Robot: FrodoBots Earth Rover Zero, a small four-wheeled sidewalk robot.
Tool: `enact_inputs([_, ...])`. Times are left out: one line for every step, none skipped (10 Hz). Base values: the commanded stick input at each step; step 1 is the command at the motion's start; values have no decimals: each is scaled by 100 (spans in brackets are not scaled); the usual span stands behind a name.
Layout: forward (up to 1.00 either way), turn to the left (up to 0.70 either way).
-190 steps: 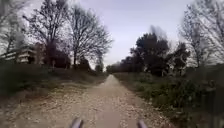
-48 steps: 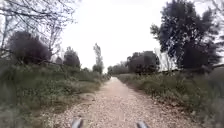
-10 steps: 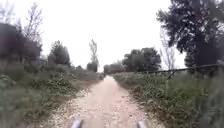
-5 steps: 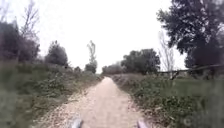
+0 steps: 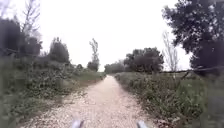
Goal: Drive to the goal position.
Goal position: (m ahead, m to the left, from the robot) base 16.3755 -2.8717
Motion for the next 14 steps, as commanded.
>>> enact_inputs([70, 0])
enact_inputs([70, -19])
enact_inputs([70, -34])
enact_inputs([70, -12])
enact_inputs([70, 0])
enact_inputs([70, 0])
enact_inputs([70, 0])
enact_inputs([70, 0])
enact_inputs([70, 0])
enact_inputs([70, 0])
enact_inputs([70, 0])
enact_inputs([70, 0])
enact_inputs([70, 0])
enact_inputs([70, 0])
